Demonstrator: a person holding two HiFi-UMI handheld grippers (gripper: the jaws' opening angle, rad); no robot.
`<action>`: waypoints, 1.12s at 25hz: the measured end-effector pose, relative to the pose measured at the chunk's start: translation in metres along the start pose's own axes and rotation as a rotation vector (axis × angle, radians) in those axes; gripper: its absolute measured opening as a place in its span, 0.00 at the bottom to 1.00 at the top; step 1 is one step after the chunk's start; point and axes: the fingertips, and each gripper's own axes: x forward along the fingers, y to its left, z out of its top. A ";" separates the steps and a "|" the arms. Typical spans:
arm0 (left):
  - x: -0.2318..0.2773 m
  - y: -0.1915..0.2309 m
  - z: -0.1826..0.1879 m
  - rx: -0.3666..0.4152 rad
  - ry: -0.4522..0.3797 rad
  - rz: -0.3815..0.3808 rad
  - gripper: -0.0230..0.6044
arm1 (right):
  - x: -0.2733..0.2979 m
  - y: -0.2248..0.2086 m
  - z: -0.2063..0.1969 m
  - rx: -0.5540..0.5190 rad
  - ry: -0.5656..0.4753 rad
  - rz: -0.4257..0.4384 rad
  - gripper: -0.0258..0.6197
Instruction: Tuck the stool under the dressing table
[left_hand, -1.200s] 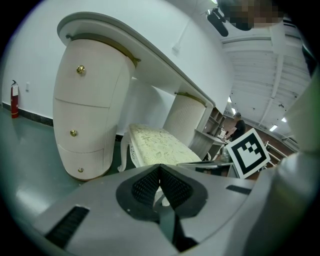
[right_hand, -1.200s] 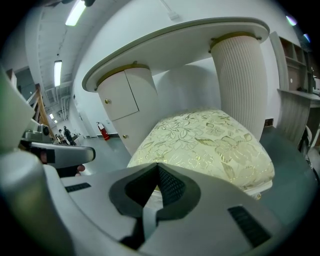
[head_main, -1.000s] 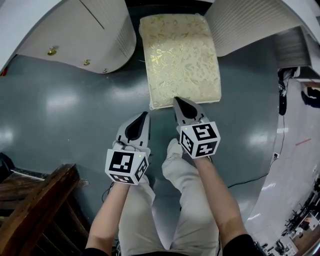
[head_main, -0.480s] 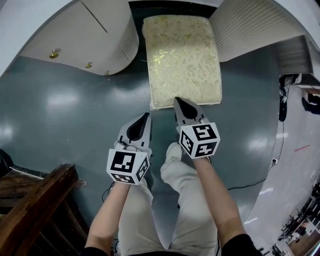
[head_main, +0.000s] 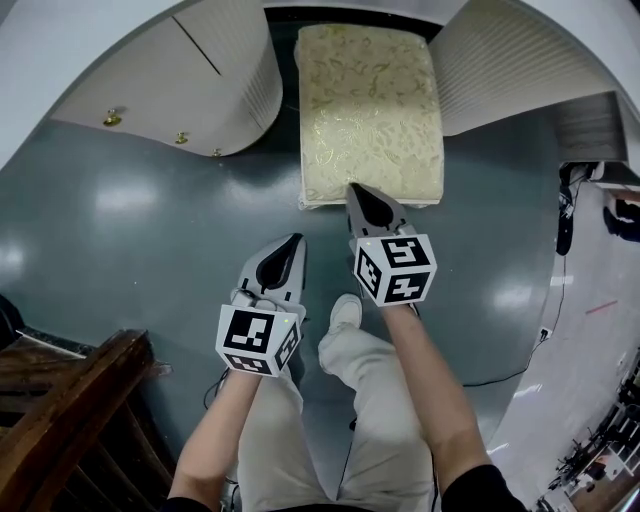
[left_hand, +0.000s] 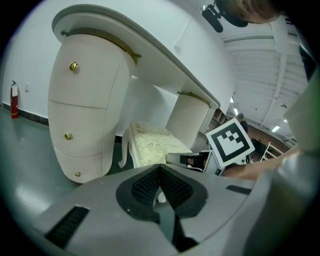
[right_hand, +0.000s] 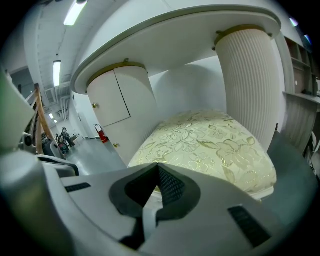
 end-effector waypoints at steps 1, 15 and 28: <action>-0.001 -0.002 0.001 -0.006 -0.003 -0.002 0.05 | -0.002 0.002 0.000 -0.001 0.000 0.003 0.06; -0.008 -0.016 -0.023 -0.020 -0.027 0.003 0.05 | -0.009 0.011 -0.007 -0.058 -0.015 0.038 0.06; 0.000 -0.016 -0.033 -0.023 -0.053 0.000 0.05 | -0.004 0.013 -0.001 -0.138 -0.047 0.050 0.06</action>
